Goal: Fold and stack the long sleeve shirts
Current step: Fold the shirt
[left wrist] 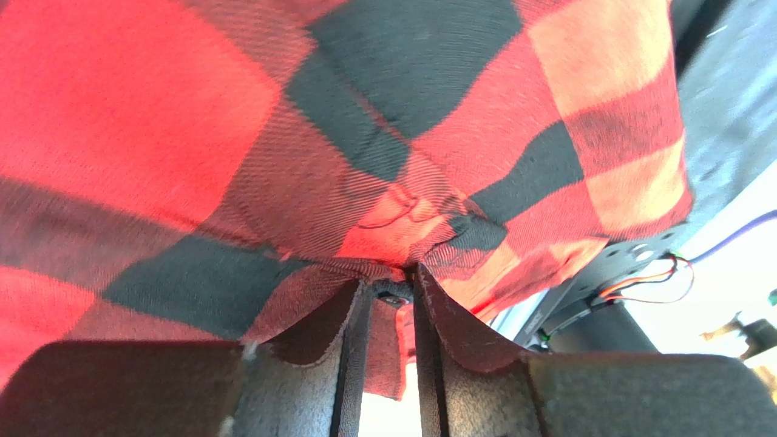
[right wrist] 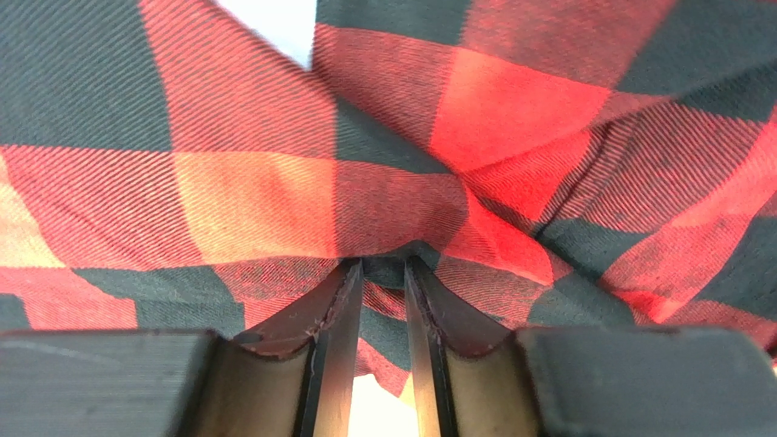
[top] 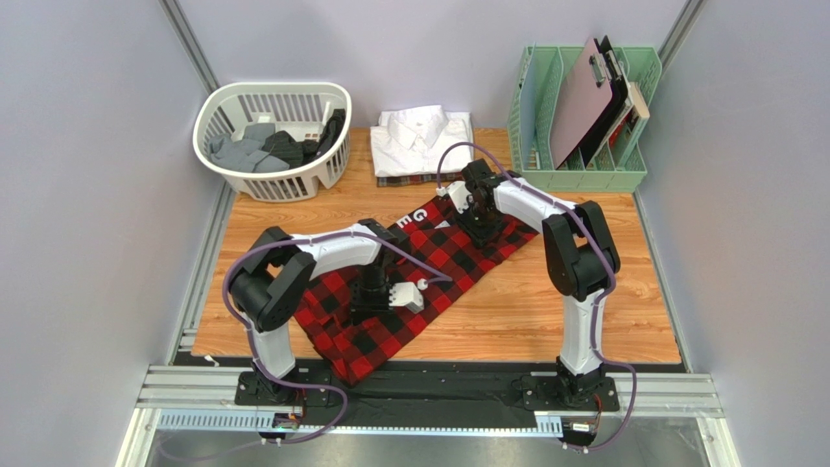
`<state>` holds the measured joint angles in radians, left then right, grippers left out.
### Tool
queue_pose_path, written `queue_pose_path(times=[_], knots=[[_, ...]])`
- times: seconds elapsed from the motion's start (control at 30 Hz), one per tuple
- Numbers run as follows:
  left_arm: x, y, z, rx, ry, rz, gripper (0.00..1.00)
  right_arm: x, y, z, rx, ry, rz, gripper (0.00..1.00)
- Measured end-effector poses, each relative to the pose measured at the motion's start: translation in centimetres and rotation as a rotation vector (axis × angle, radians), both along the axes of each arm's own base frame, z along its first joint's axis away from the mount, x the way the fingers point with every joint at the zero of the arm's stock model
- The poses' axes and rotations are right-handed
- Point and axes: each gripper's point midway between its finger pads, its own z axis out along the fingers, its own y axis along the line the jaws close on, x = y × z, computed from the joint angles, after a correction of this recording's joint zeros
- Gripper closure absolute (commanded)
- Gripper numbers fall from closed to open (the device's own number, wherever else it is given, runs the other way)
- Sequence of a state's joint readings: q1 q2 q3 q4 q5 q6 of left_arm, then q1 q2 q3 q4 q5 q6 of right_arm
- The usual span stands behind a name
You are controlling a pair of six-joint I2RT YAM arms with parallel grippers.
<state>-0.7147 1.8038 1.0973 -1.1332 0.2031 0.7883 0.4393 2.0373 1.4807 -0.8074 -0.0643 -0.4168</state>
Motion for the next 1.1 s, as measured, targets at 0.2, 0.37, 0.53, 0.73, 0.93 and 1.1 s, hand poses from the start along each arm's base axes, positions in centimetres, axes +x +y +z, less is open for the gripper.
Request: queue_pose_path(times=[0.2,0.37,0.53,0.73,0.93,1.1], knots=[[-1.3,-3.3,-0.1,0.015,0.044,-0.070,0.71,0.5,-0.5,0.1,0.011,0.015,-0.009,0.69],[-2.4,-6.5,-0.1,0.001,0.068,-0.105,0.72,0.6,-0.8,0.1,0.005,0.017,0.006,0.69],[-4.5,-8.6,-0.2,-0.012,0.097,-0.153,0.73,0.5,-0.7,0.1,0.017,0.021,0.022,0.69],[-8.7,-11.1,-0.2,-0.044,0.159,-0.210,0.71,-1.4,-1.2,0.1,0.027,0.049,0.034,0.67],[-10.3,-14.5,0.1,-0.128,0.196,-0.198,0.64,-2.0,-1.3,0.2,0.032,0.072,0.034,0.66],[-9.8,-16.2,1.8,-0.263,0.153,-0.182,0.52,-1.8,-1.2,-0.1,0.025,0.087,0.030,0.66]])
